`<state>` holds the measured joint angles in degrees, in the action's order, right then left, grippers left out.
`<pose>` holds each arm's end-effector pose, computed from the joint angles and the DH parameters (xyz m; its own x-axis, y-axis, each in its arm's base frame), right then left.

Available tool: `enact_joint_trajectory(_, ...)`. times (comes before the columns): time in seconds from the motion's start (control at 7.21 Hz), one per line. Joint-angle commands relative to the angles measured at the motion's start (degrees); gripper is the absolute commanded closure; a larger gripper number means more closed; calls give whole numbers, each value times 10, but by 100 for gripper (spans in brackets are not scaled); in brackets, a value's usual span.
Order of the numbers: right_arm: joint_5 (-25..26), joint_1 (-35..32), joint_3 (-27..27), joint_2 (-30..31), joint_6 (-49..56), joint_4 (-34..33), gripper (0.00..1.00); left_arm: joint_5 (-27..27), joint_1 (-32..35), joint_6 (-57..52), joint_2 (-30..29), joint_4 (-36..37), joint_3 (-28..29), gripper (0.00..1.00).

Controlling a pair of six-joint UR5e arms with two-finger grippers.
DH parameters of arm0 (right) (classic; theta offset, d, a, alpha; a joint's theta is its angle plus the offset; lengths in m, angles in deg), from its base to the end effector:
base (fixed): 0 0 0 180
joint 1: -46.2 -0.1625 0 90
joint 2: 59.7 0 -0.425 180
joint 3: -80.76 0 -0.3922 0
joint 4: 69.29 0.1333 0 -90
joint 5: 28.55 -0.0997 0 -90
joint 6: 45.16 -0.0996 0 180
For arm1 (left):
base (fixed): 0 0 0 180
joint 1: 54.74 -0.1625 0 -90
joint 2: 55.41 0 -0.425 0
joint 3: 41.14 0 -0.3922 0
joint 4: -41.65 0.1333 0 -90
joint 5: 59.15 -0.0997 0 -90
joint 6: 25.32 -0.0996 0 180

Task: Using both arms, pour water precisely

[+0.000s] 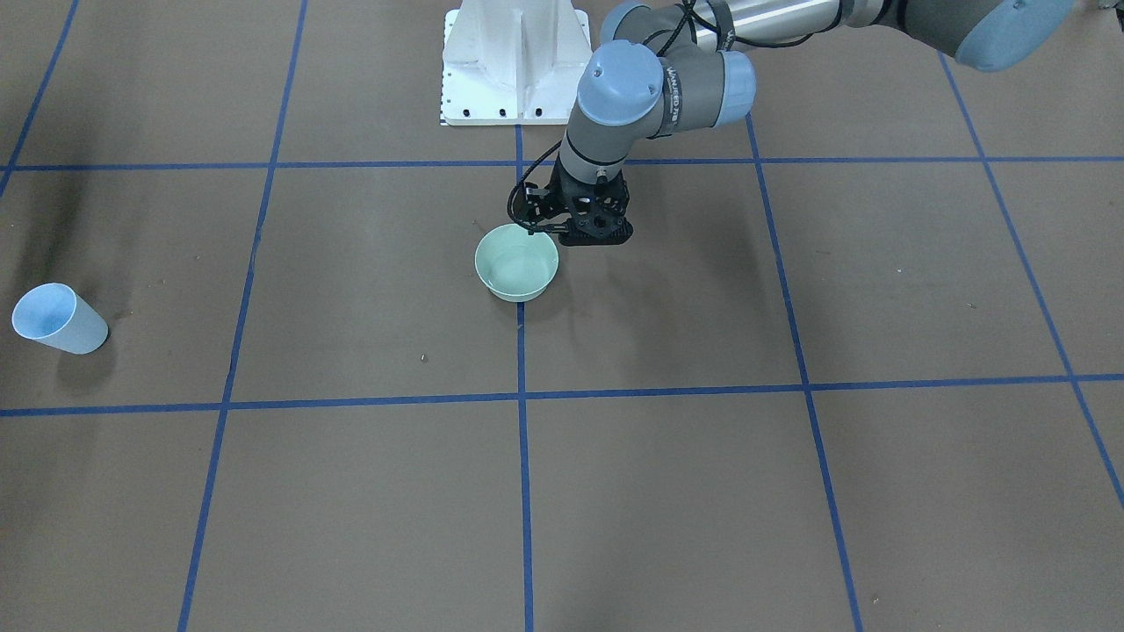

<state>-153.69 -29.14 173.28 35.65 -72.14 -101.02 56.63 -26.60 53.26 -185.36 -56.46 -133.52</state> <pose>-0.0469 -0.4795 0.5691 0.6633 -0.3441 0.6646 -0.1766 0.7910 0.5858 0.5708 -0.4074 0.2045 0.5760 -0.1059 -0.8105 0.0153 0.9928 -0.1189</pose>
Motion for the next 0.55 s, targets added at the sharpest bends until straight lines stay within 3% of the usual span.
enact_joint_trajectory(0.0, -55, -53, 37, -7, 96, -110, 1, 0, 17, -4, -7, -5, 24, 6)
enact_joint_trajectory(0.42, -99, -71, 38, -9, 122, -161, 1, -4, 13, -13, -8, -6, 32, 26)
